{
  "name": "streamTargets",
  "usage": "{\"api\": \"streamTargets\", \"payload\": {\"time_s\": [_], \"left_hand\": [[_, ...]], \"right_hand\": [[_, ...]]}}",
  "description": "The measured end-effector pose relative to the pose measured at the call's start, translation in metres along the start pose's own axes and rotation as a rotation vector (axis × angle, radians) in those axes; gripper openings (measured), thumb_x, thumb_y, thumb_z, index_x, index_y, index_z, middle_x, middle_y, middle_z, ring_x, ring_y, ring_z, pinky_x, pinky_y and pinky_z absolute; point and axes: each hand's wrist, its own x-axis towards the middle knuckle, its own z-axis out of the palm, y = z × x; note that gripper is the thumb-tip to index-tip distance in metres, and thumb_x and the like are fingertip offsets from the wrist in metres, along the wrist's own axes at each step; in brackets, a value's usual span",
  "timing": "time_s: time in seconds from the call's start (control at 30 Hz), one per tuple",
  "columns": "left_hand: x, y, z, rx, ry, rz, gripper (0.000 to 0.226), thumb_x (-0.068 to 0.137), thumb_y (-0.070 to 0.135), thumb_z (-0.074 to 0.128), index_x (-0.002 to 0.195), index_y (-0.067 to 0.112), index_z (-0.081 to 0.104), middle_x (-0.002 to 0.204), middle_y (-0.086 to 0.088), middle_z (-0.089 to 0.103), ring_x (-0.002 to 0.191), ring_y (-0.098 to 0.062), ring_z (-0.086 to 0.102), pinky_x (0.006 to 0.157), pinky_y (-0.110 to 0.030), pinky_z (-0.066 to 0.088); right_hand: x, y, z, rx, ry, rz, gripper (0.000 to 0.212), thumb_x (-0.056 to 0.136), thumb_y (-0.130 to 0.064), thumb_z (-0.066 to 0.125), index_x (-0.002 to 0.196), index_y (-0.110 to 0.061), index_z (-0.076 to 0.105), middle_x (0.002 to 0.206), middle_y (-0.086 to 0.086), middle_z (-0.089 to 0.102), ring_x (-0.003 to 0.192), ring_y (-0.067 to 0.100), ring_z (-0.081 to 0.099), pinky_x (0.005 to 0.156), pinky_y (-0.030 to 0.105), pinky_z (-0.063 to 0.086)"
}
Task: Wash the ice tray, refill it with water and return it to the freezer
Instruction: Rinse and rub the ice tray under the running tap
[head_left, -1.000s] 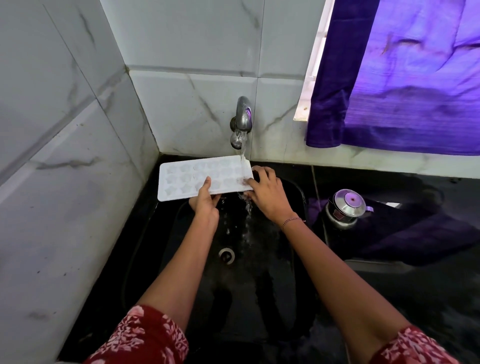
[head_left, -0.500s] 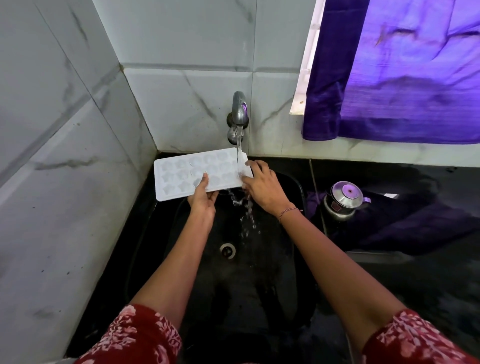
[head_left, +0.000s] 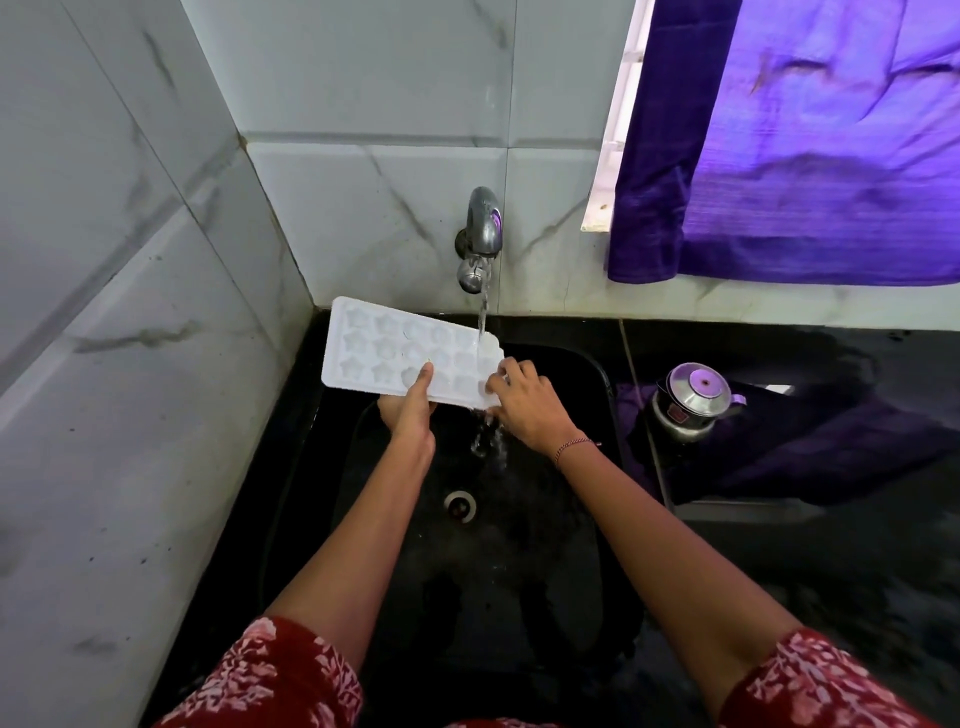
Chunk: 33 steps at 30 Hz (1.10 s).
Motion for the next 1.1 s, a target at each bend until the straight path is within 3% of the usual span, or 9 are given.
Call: {"api": "streamTargets", "payload": {"time_s": [0.23,0.37,0.47,0.57,0.73,0.83,0.93,1.0,1.1], "left_hand": [[0.002,0.000,-0.007,0.644,0.090,0.211,0.033,0.077,0.019,0.075,0.107,0.006,0.066,0.108,-0.010,0.069,0.098,-0.026,0.066,0.079,-0.029,0.052],[0.007,0.003,-0.010,0.820,0.063,0.283,0.027,0.077,0.027,0.074,0.099,0.012,0.067,0.102,-0.007,0.071,0.094,-0.026,0.066,0.078,-0.031,0.052],[0.015,0.003,-0.015,0.778,0.048,0.246,0.030,0.075,0.029,0.076,0.097,0.012,0.066,0.102,-0.006,0.071,0.093,-0.024,0.067,0.083,-0.038,0.055],[0.023,0.004,-0.019,0.652,0.019,0.143,0.030,0.074,0.023,0.078,0.098,0.009,0.066,0.102,-0.008,0.070,0.089,-0.022,0.067,0.081,-0.033,0.055],[0.031,0.008,-0.020,0.302,-0.040,-0.140,0.029,0.075,0.009,0.076,0.100,0.004,0.062,0.109,-0.015,0.068,0.080,-0.022,0.066,0.064,-0.033,0.056],[0.031,0.007,-0.017,0.214,-0.057,-0.182,0.034,0.079,0.012,0.073,0.109,0.003,0.060,0.113,-0.015,0.066,0.084,-0.022,0.065,0.067,-0.033,0.055],[0.027,0.001,-0.012,0.191,-0.108,-0.252,0.027,0.084,0.021,0.069,0.106,0.009,0.059,0.113,-0.011,0.065,0.097,-0.025,0.063,0.066,-0.034,0.054],[0.024,-0.003,-0.011,0.244,-0.166,-0.284,0.035,0.089,0.031,0.061,0.117,0.011,0.056,0.115,-0.009,0.064,0.104,-0.026,0.062,0.062,-0.034,0.051],[0.022,-0.007,-0.015,0.327,-0.251,-0.324,0.038,0.096,0.038,0.047,0.126,0.015,0.052,0.117,-0.007,0.062,0.102,-0.023,0.060,0.065,-0.036,0.050]], "right_hand": [[0.011,-0.016,0.015,0.109,-0.152,-0.002,0.046,0.094,-0.019,0.052,0.135,-0.003,0.040,0.132,0.014,0.038,0.116,0.030,0.041,0.097,0.043,0.044],[0.017,-0.018,0.019,0.168,-0.197,0.012,0.042,0.096,-0.012,0.046,0.136,-0.003,0.039,0.133,0.015,0.037,0.118,0.033,0.041,0.102,0.040,0.037],[0.021,-0.017,0.020,0.309,-0.190,0.094,0.042,0.097,-0.013,0.045,0.137,-0.002,0.037,0.134,0.017,0.037,0.120,0.034,0.042,0.105,0.038,0.034],[0.024,-0.014,0.022,0.565,-0.133,0.223,0.034,0.097,-0.011,0.046,0.129,-0.003,0.041,0.130,0.017,0.042,0.117,0.032,0.047,0.100,0.036,0.038],[0.023,-0.007,0.018,0.829,-0.080,0.328,0.023,0.098,-0.012,0.045,0.119,-0.004,0.042,0.105,0.007,0.055,0.092,0.019,0.053,0.074,0.025,0.040],[0.021,-0.008,0.015,0.942,0.018,0.356,0.016,0.096,-0.005,0.043,0.111,-0.006,0.048,0.084,-0.003,0.051,0.079,0.013,0.049,0.064,0.019,0.039],[0.022,-0.012,0.015,0.928,0.118,0.408,0.027,0.092,0.004,0.034,0.101,-0.012,0.054,0.082,0.004,0.051,0.070,0.010,0.045,0.058,0.017,0.036],[0.023,-0.013,0.017,0.895,0.182,0.448,0.032,0.091,0.006,0.032,0.102,-0.009,0.058,0.086,0.009,0.051,0.066,0.009,0.042,0.053,0.010,0.035],[0.019,-0.012,0.017,0.805,0.225,0.470,0.036,0.092,0.005,0.033,0.106,-0.008,0.064,0.093,0.007,0.048,0.076,0.011,0.044,0.059,0.000,0.035]]}}
